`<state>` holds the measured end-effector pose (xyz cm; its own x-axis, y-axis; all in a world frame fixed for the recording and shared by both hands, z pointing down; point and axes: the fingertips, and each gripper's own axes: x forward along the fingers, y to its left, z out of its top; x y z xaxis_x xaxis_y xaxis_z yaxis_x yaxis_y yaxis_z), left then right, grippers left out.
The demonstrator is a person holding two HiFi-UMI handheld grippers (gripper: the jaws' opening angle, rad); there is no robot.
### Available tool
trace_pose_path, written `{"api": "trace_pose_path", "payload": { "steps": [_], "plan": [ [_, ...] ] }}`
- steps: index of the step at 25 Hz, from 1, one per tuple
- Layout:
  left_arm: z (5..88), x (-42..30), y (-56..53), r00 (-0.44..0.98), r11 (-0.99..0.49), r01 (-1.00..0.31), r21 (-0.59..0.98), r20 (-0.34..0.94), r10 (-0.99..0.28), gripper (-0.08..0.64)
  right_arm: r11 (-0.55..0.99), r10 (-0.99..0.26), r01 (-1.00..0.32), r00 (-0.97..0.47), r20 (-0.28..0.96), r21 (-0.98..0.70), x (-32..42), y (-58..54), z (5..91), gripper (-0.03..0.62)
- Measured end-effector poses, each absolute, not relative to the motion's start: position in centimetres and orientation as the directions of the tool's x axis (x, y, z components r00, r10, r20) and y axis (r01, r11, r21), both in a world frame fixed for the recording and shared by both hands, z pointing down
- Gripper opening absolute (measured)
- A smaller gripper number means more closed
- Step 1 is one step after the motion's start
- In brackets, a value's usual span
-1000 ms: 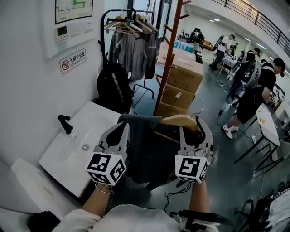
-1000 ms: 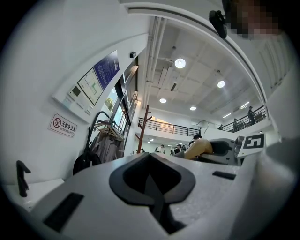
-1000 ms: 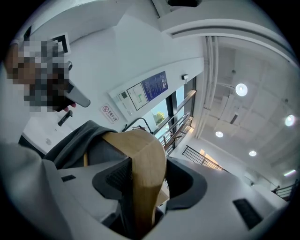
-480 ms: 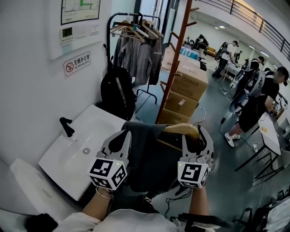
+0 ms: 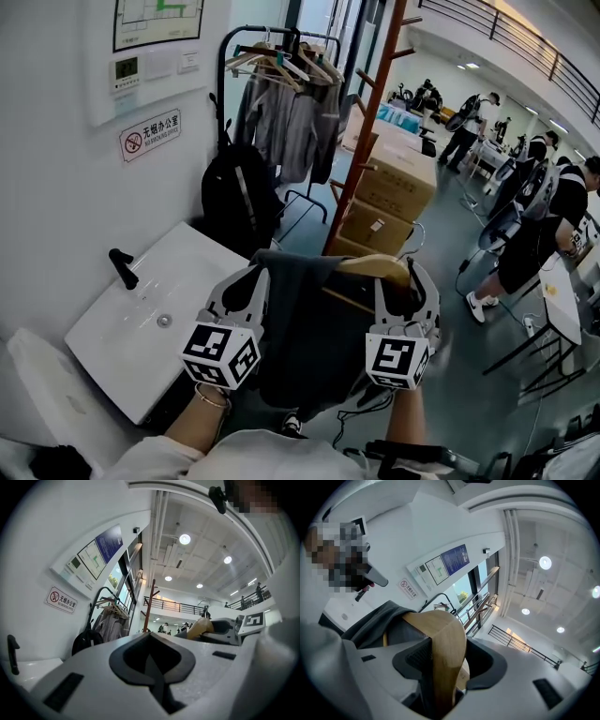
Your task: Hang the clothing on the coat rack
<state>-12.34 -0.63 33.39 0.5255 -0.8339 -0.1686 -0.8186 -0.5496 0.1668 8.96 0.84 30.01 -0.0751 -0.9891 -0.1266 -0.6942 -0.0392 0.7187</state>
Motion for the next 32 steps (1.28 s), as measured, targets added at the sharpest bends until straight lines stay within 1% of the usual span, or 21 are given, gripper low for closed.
{"api": "trace_pose_path", "payload": {
  "steps": [14,23,32],
  "plan": [
    [32.7,-5.4,-8.8,0.481,-0.500,-0.858,0.117,-0.159,-0.862,0.008,-0.034,-0.981,-0.723,-0.107,-0.161,0.690,16.6,-8.7,29.3,0.229],
    [33.6,-3.0,-12.4,0.419,-0.436,-0.892,0.119,-0.141,-0.897,0.008,0.019,-0.968,-0.725,-0.187,-0.170,0.688,18.4,-13.7,29.2,0.229],
    [34.9,-2.4,-14.9,0.407,-0.417,-0.901,0.120,-0.102,-0.908,0.008,0.038,-0.976,-0.748,-0.171,-0.137,0.662,19.4,-16.8,31.1,0.229]
  ]
}}
